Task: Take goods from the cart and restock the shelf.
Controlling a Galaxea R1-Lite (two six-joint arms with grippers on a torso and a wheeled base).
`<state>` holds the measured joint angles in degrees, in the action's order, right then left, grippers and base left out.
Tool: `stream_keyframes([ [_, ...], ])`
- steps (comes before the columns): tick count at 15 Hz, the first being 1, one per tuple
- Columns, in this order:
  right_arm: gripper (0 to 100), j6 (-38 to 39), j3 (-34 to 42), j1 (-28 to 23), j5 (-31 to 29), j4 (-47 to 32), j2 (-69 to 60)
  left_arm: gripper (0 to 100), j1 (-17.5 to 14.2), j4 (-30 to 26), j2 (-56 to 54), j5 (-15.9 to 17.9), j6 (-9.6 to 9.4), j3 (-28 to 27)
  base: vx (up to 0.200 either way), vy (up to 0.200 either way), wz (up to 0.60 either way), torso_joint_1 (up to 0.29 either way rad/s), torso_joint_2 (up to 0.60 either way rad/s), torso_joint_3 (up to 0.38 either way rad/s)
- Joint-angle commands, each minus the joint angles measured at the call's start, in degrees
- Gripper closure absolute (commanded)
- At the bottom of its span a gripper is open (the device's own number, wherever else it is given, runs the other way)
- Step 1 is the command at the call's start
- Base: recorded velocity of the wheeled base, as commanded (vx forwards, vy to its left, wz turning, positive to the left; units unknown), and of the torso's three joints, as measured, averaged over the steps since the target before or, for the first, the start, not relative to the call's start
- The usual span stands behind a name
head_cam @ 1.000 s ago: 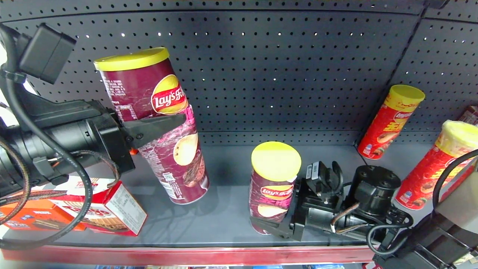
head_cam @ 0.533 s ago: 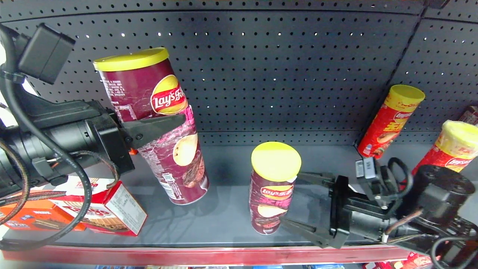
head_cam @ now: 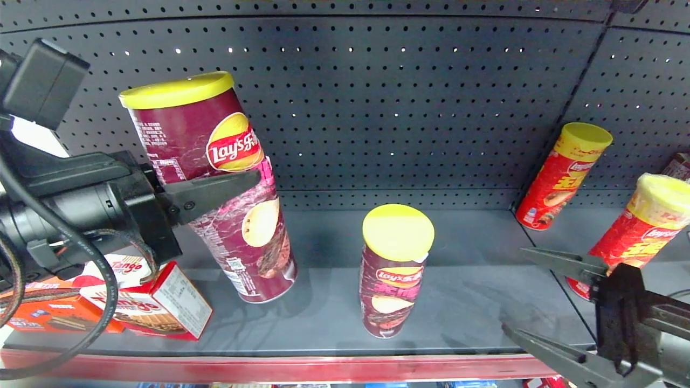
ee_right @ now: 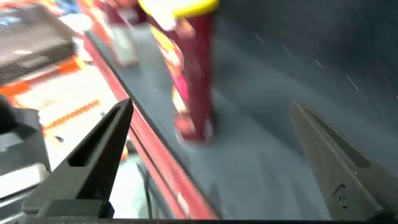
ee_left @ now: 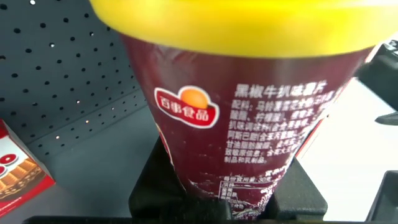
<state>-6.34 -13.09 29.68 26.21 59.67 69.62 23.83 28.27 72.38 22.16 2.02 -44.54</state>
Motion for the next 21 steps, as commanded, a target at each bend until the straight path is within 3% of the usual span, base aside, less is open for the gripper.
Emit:
stream_keyframes([
  [1, 0, 0.1, 1.0, -0.9, -11.1, -17.5, -19.3, 100, 0.0, 0.0, -0.7, 0.1, -0.09, 0.4, 0.0, 0.0, 0.0, 0.0, 0.0, 0.0],
  [2, 0, 0.3, 2.1, -0.9, -14.8, -22.7, -23.8, 100, 0.1, -0.1, -1.4, 0.1, 0.0, 0.5, 0.0, 0.0, 0.0, 0.0, 0.0, 0.0],
  [5, 0, 0.8, 8.7, -2.0, -20.4, -28.6, -33.8, 100, 0.1, -0.1, -2.0, 0.2, 0.0, 0.4, 0.0, 0.0, 0.0, 0.0, 0.0, 0.0],
  [7, 0, 1.0, 13.0, -5.7, -27.5, -35.5, -40.6, 100, 0.3, -0.1, -2.2, 0.2, 0.0, 0.6, 0.0, 0.0, 0.0, 0.0, 0.0, 0.0],
  [10, 0, 0.5, 12.5, -8.9, -28.8, -49.0, -51.8, 100, 0.6, -0.1, -2.7, 0.1, -0.09, 1.7, 0.0, 0.0, 0.0, 0.0, 0.0, 0.0],
  [12, 0, 0.3, 10.9, -10.8, -29.6, -62.2, -59.2, 100, 0.6, -0.1, -4.1, 0.1, -0.18, 3.2, 0.0, 0.0, 0.0, 0.0, 0.0, 0.0],
  [16, 0, 0.2, 10.5, -25.8, -29.3, -62.1, -59.8, 100, 0.6, -0.1, -5.4, 0.1, -0.18, 4.1, 0.0, 0.0, 0.0, 0.0, 0.0, 0.0],
  [21, 0, 0.5, 10.7, -28.9, -29.1, -61.7, -69.4, 100, 0.7, -0.1, -6.1, 0.2, -0.27, 3.7, 0.0, 0.0, 0.0, 0.0, 0.0, 0.0],
])
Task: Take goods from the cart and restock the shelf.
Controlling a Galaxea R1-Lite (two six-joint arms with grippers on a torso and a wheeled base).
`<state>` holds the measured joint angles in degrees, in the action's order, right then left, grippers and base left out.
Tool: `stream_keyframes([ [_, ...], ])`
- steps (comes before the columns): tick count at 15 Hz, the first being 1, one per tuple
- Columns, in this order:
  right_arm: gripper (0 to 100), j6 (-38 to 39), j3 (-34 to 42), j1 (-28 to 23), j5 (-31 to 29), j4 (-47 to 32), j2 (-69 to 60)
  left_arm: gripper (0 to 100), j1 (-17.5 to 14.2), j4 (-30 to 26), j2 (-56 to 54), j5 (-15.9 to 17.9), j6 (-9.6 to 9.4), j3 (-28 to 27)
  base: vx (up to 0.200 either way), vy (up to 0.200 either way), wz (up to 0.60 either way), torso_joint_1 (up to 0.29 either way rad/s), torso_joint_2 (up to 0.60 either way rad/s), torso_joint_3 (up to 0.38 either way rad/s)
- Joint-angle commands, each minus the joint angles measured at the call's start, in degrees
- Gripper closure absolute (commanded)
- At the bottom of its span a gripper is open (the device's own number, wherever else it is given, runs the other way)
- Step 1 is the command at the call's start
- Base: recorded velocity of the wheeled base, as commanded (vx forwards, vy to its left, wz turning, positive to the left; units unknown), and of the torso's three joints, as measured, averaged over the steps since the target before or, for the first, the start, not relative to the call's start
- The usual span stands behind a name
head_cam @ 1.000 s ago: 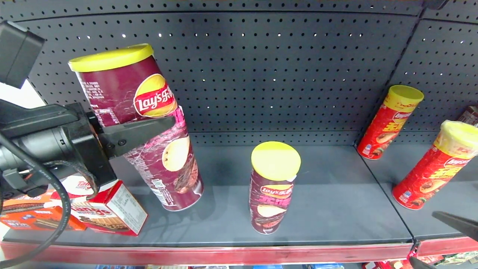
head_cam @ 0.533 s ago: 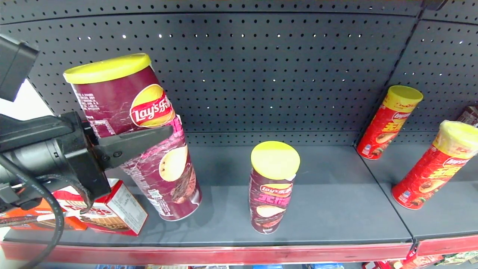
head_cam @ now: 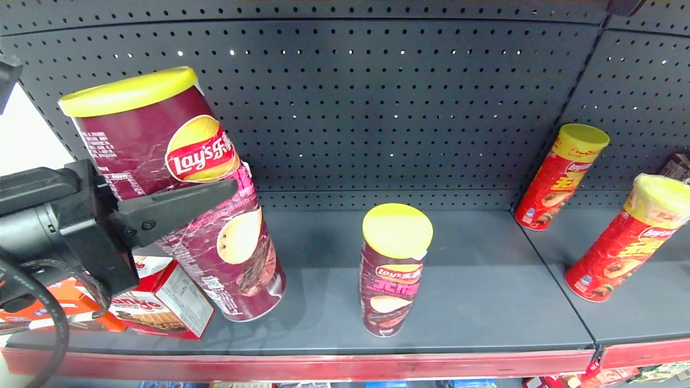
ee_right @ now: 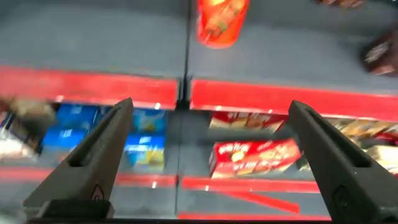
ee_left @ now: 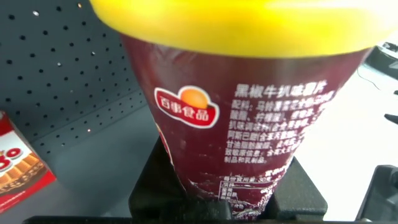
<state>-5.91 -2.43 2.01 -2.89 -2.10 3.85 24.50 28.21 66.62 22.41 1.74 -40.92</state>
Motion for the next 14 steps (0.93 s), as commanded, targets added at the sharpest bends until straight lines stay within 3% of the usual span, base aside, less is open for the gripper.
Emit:
stream_keyframes([
  [1, 0, 0.6, 0.1, -1.1, -0.5, 0.3, -3.7, 100, 0.1, 0.0, -0.5, 0.1, 0.01, 0.1, 0.0, 0.0, 0.0, 0.0, 0.0, 0.0],
  [4, 0, 3.8, 0.2, -1.3, -5.3, 0.7, -3.4, 100, 0.2, 0.0, -0.8, 0.2, -0.07, 0.5, 0.0, 0.0, 0.0, 0.0, 0.0, 0.0],
  [7, 0, 6.9, 2.3, -1.1, 0.9, 2.0, -3.7, 100, 0.1, 0.0, -1.4, 0.5, 0.01, 0.6, 0.0, 0.0, 0.0, 0.0, 0.0, 0.0],
  [8, 0, 9.8, 2.4, -1.1, -1.6, 2.8, -3.7, 100, 0.1, 0.0, -1.4, 0.5, 0.1, 0.6, 0.0, 0.0, 0.0, 0.0, 0.0, 0.0],
  [14, 0, 6.1, 2.4, -1.1, -0.7, 2.5, -3.7, 100, -0.5, -0.3, -0.1, 3.3, -0.16, 0.4, 0.0, 0.0, 0.0, 0.0, 0.0, 0.0],
])
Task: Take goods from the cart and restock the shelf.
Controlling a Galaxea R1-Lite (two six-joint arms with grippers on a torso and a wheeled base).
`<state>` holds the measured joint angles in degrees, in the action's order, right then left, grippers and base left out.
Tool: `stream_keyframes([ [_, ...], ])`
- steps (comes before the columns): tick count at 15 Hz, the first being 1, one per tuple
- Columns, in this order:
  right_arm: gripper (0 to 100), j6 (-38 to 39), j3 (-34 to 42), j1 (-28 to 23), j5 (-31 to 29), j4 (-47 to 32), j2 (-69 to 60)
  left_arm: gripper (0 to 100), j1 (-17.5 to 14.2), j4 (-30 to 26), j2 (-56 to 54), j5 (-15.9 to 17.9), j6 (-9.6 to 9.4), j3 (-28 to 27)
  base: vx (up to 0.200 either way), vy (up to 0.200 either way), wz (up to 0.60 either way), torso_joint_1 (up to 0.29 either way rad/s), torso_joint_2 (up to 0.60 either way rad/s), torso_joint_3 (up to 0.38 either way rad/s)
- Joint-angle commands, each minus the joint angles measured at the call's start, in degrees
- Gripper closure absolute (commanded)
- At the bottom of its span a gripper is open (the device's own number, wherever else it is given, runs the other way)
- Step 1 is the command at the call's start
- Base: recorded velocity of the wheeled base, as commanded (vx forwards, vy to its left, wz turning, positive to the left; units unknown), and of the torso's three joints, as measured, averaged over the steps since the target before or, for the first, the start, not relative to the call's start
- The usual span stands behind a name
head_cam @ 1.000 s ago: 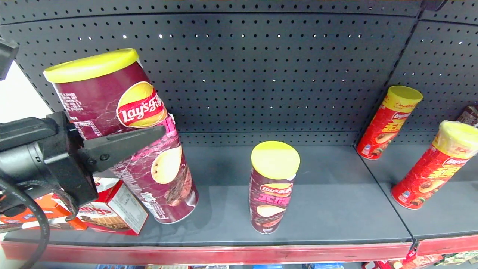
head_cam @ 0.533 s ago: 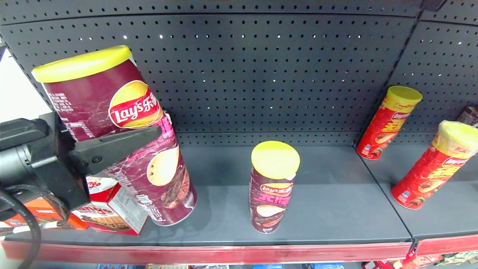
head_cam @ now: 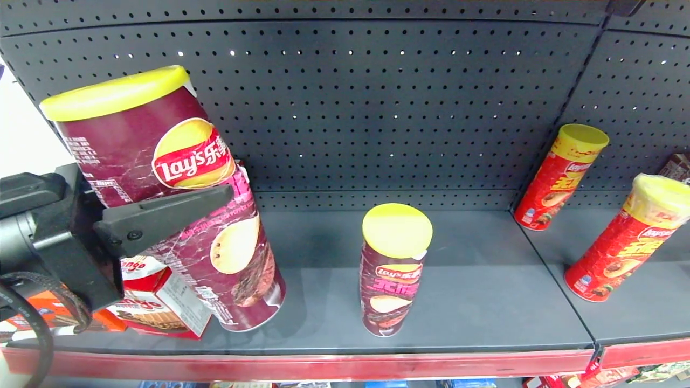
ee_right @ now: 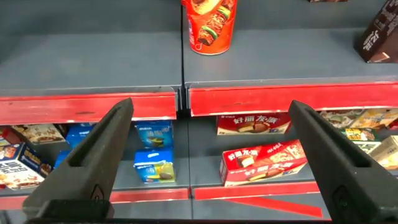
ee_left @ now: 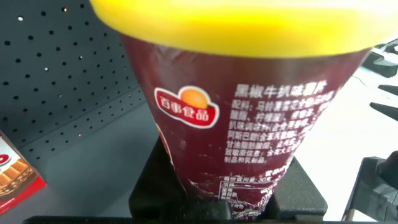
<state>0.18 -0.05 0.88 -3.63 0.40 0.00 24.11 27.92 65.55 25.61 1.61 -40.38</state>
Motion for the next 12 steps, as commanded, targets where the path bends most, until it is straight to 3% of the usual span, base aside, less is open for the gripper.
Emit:
stream_keyframes([
  [1, 0, 0.0, 0.0, 0.0, 0.0, -0.1, 0.2, 100, 0.1, 0.0, 2.0, 0.1, -0.55, -0.3, 0.0, 0.0, 0.0, 0.0, 0.0, 0.0],
  [2, 0, 0.0, 0.0, 0.0, 0.0, -0.1, 0.2, 100, 0.3, 0.0, 2.5, 0.1, -1.26, -0.6, 0.0, 0.0, 0.0, 0.0, 0.0, 0.0],
  [3, 0, 0.0, 0.0, 0.0, 0.0, 0.0, 0.2, 100, 0.5, -0.1, 3.8, 0.7, -3.72, -0.8, 0.0, 0.0, 0.0, 0.0, 0.0, 0.0],
  [4, 0, 0.0, 0.0, 0.0, 0.0, -0.1, 0.2, 100, -0.3, -0.1, 6.5, 1.7, -8.11, -1.2, 0.0, 0.0, 0.0, 0.0, 0.0, 0.0],
  [8, 0, 0.0, 0.0, 0.0, 0.0, -0.1, 0.2, 100, -1.0, 0.2, 11.8, 3.2, -8.03, -7.1, 0.0, 0.0, 0.0, 0.0, 0.0, 0.0],
  [9, 0, 0.0, 0.0, 0.0, 0.0, 0.0, 0.2, 100, -1.0, -0.1, 14.0, 3.3, -6.79, -7.4, 0.0, 0.0, 0.0, 0.0, 0.0, 0.0],
  [12, 0, 0.0, 0.0, 0.0, 0.0, -0.1, 0.2, 100, -1.0, 2.5, 21.7, 3.5, -7.85, -11.4, 0.0, 0.0, 0.0, 0.0, 0.0, 0.0],
])
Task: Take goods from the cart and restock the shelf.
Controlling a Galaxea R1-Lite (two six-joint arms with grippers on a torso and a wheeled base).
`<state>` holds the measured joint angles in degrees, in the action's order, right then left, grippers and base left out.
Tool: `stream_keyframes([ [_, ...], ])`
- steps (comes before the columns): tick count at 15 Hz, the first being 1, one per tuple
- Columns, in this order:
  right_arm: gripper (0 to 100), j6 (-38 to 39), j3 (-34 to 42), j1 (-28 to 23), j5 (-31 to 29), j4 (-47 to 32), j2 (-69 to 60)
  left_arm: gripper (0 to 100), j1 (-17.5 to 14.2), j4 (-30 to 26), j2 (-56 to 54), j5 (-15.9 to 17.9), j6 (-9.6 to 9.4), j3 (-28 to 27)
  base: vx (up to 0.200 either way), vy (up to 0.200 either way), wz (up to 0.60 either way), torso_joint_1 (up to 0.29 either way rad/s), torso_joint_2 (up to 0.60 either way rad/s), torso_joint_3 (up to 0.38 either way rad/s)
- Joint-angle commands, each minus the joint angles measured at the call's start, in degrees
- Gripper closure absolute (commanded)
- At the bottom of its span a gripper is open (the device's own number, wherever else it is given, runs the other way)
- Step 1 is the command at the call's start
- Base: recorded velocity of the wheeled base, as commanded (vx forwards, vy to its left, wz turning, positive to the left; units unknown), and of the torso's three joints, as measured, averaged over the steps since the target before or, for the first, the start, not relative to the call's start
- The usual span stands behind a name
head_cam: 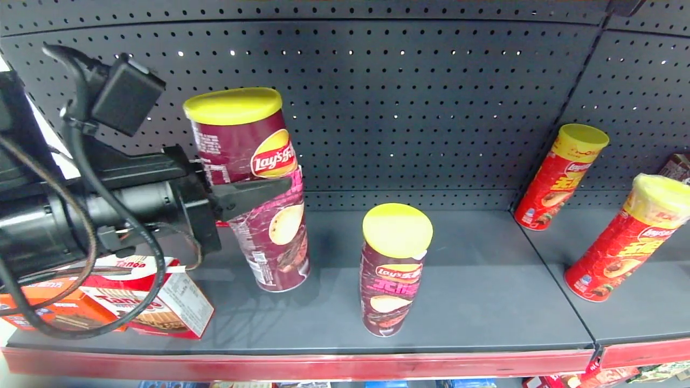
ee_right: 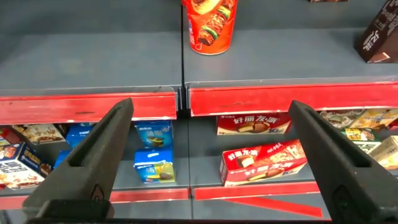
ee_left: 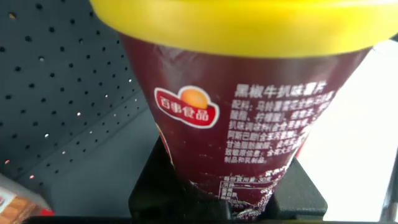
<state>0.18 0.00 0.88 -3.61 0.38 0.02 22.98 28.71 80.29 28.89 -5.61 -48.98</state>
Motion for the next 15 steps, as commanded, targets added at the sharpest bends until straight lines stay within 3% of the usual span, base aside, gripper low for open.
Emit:
stream_keyframes([
  [1, 0, 0.0, 0.0, 0.0, 0.0, 0.1, 0.2, 100, 0.5, 3.8, 9.7, 0.4, -1.86, -4.8, 0.0, 0.0, 0.0, 0.0, 0.0, 0.0],
  [3, 0, 0.0, 0.0, 0.0, 0.0, 0.1, 0.2, 100, 0.4, 3.7, 13.4, 3.0, -2.39, -8.4, 0.0, 0.0, 0.0, 0.0, 0.0, 0.0],
  [5, 0, 0.0, 0.0, 0.0, 0.0, 0.1, 0.2, 100, 0.5, 4.2, 17.9, 2.7, -2.48, -12.3, 0.0, 0.0, 0.0, 0.0, 0.0, 0.0],
  [9, 0, 0.0, 0.0, 0.0, 0.0, 0.0, 0.2, 100, 0.3, 5.6, 26.3, 2.9, -6.08, -17.6, 0.0, 0.0, 0.0, 0.0, 0.0, 0.0],
  [15, 0, 0.0, 0.0, 0.0, 0.0, 0.0, 0.2, 100, 0.5, 12.9, 33.9, 2.7, -6.08, -19.8, 0.0, 0.0, 0.0, 0.0, 0.0, 0.0],
])
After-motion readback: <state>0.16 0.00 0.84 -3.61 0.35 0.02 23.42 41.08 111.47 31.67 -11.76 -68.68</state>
